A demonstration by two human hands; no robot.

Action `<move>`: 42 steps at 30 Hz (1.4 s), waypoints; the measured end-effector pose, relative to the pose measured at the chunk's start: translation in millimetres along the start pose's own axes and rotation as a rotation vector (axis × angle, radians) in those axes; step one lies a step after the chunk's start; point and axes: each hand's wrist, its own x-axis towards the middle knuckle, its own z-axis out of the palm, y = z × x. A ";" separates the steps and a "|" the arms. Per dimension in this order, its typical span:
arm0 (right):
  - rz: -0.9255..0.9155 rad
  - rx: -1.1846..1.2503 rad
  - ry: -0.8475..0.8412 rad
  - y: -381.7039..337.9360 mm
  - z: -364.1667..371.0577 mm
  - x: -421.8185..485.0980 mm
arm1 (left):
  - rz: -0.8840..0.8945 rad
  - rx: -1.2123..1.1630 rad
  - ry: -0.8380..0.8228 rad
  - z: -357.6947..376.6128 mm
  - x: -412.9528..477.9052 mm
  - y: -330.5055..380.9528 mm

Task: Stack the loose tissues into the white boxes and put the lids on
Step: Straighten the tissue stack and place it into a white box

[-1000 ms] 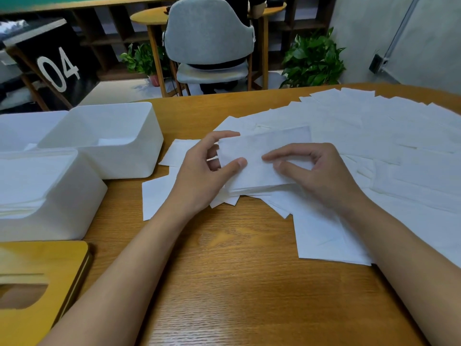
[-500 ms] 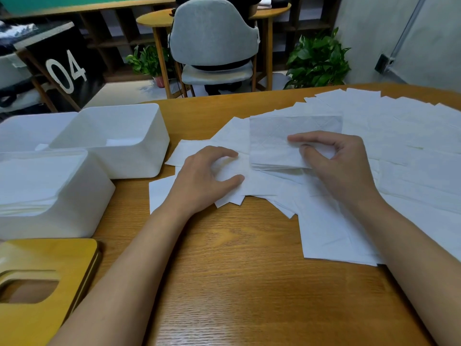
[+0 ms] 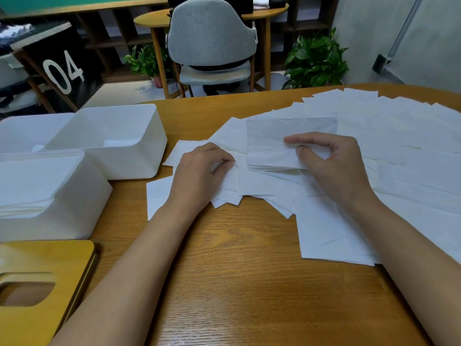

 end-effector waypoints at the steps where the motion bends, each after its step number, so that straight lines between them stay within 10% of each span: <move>1: -0.002 -0.008 0.001 0.7 0.3 0.2 | 0.020 0.015 0.006 -0.3 0.0 0.1; 21: 0.019 0.004 0.041 -1.7 1.9 -0.5 | 0.135 -0.076 0.235 -35.9 -1.2 21.7; 29: 0.010 -0.022 0.014 -3.8 3.8 -1.7 | 0.155 -0.005 0.050 -35.8 -0.3 13.9; 42: -0.071 0.128 -0.241 -15.1 7.2 -9.5 | -0.210 -0.774 0.071 -49.3 -0.7 41.2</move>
